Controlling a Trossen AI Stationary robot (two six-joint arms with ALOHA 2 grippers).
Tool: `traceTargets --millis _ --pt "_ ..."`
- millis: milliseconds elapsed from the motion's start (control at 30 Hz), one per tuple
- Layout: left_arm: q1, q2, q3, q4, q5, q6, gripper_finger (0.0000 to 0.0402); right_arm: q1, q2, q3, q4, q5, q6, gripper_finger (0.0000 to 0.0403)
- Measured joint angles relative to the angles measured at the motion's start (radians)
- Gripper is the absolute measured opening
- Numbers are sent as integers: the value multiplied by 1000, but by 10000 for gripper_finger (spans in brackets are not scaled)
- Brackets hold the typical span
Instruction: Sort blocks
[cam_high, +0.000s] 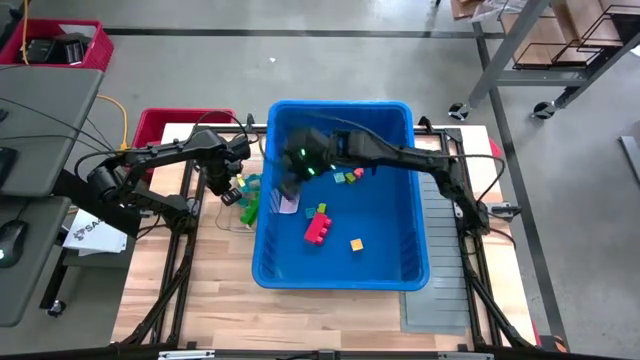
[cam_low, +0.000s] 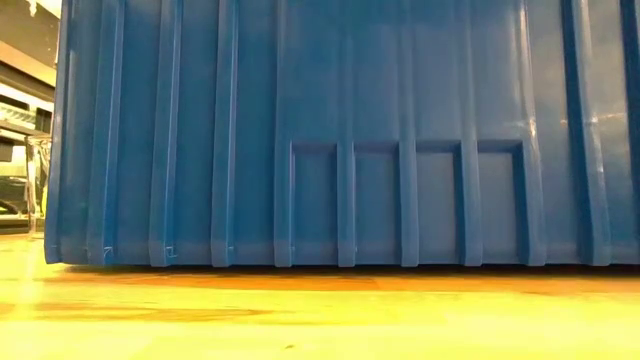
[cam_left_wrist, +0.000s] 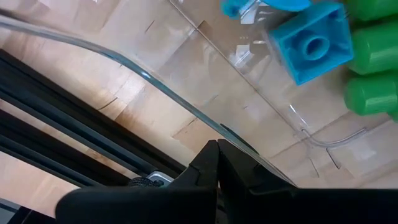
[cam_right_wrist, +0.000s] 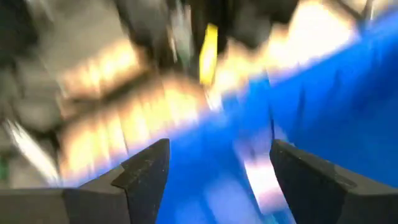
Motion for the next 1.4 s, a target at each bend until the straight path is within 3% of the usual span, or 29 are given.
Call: traceTargets --millis 67,133,200,300,433,567,733,967,1200,1400 --pt "0 0 0 1 0 0 0 42 -23 -1 -175 46 -49 270" --pt "-1 0 0 2 -1 0 0 90 -35 -1 -331 159 -62 270" --pt "0 0 0 2 -1 0 0 130 -36 -1 -468 288 24 270" --pt "-1 0 0 3 -1 -8 0 137 -8 -35 -554 304 218 271" --pt "0 0 0 3 -1 -17 0 123 19 -160 -397 274 312 271" --pt "-1 0 0 2 -1 -19 0 67 17 -294 -212 179 425 271" --pt "-1 0 0 0 2 -36 0 1 17 -415 -230 204 612 271" --pt "-1 0 0 0 23 -36 0 -23 17 -545 -48 18 701 271" --pt "0 0 0 4 24 -36 0 -23 17 -615 70 13 809 271" --pt "0 0 0 5 24 -35 0 -23 17 -669 73 86 900 271"
